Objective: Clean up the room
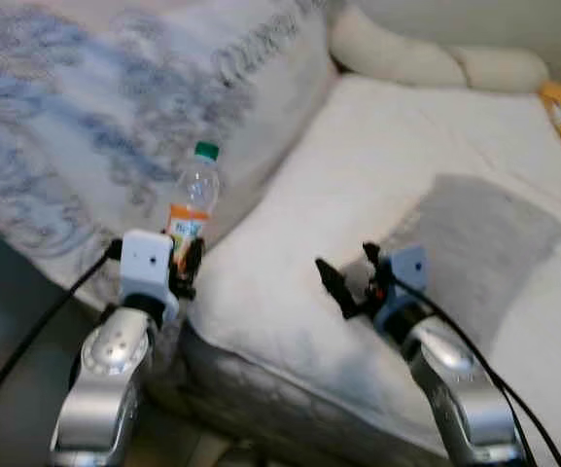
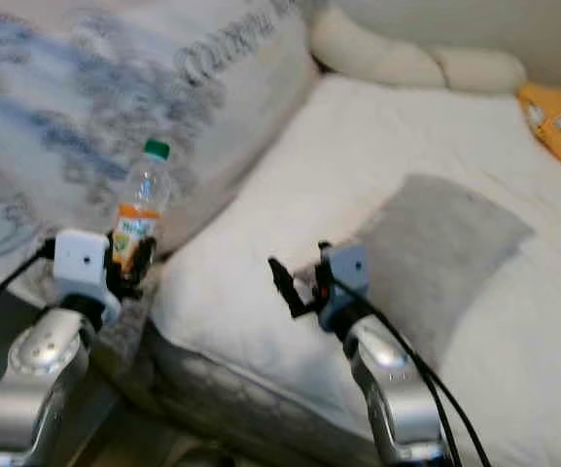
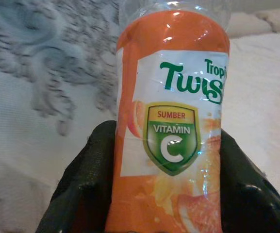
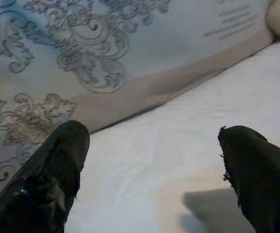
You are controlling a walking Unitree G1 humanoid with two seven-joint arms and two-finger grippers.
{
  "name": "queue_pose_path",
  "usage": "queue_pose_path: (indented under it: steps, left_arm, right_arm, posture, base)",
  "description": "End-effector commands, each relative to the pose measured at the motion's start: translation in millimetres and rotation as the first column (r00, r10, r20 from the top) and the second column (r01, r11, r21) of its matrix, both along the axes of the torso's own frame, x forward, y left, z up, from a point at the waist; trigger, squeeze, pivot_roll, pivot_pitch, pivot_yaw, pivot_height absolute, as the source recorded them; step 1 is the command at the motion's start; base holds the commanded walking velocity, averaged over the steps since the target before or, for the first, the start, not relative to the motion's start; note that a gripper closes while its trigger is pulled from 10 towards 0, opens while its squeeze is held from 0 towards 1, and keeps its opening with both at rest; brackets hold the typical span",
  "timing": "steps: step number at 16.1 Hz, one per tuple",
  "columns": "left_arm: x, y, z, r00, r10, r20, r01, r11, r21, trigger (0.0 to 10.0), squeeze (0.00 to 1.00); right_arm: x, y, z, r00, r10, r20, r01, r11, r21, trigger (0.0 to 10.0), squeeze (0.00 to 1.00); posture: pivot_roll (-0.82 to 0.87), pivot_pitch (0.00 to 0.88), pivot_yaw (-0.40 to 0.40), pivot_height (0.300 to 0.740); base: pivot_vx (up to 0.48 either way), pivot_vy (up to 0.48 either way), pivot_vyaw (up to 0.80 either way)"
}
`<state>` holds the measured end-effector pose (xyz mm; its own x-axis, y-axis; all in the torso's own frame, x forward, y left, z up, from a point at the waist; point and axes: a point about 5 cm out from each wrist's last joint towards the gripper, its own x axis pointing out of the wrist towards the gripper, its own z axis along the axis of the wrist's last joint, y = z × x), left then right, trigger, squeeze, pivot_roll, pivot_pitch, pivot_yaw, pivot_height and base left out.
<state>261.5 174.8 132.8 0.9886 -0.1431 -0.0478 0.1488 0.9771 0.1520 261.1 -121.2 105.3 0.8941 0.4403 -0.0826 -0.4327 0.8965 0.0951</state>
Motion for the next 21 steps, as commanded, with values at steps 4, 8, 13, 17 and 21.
queue_pose_path:
  steps: [4,8,13,17,21]
  left_arm:
    - [-9.0,-7.6,-5.7,0.997,-0.079,-0.022,0.079,0.997,0.016,10.0,0.00]
    - [-10.7,-6.4,-8.6,0.995,-0.092,-0.034,0.093,0.995,0.024,10.0,0.00]
    - [-10.8,-4.9,-9.8,0.993,-0.108,-0.051,0.109,0.994,0.002,10.0,0.00]
    - [-13.8,-2.2,-11.8,0.987,-0.141,-0.077,0.143,0.990,0.018,10.0,0.00]
    - [-17.1,-0.2,-14.7,0.984,-0.151,-0.100,0.156,0.987,0.043,10.0,0.00]
  right_arm:
    - [-3.0,3.6,1.4,0.998,0.063,-0.002,-0.063,0.998,0.012,10.0,0.00]
    - [-6.3,3.9,-0.5,0.995,0.102,-0.010,-0.102,0.995,0.002,10.0,0.00]
    - [-9.2,6.5,-3.0,0.991,0.131,-0.009,-0.131,0.991,-0.023,10.0,0.00]
    - [-13.9,9.6,-6.7,0.984,0.174,-0.034,-0.175,0.984,-0.017,10.0,0.00]
    - [-14.5,7.1,-9.9,0.981,0.184,-0.056,-0.185,0.983,-0.012,10.0,0.00]
  posture:
    - [0.06,0.015,0.010,0.740]
    - [0.06,0.016,0.007,0.740]
    - [0.06,0.020,0.016,0.740]
    - [0.07,0.023,0.023,0.740]
    - [0.08,0.029,0.018,0.740]
  base:
    - [0.000,-0.139,0.80]
    - [0.000,-0.350,0.79]
    - [0.000,-0.126,0.74]
    - [0.000,0.000,0.80]
    - [0.000,0.000,0.80]
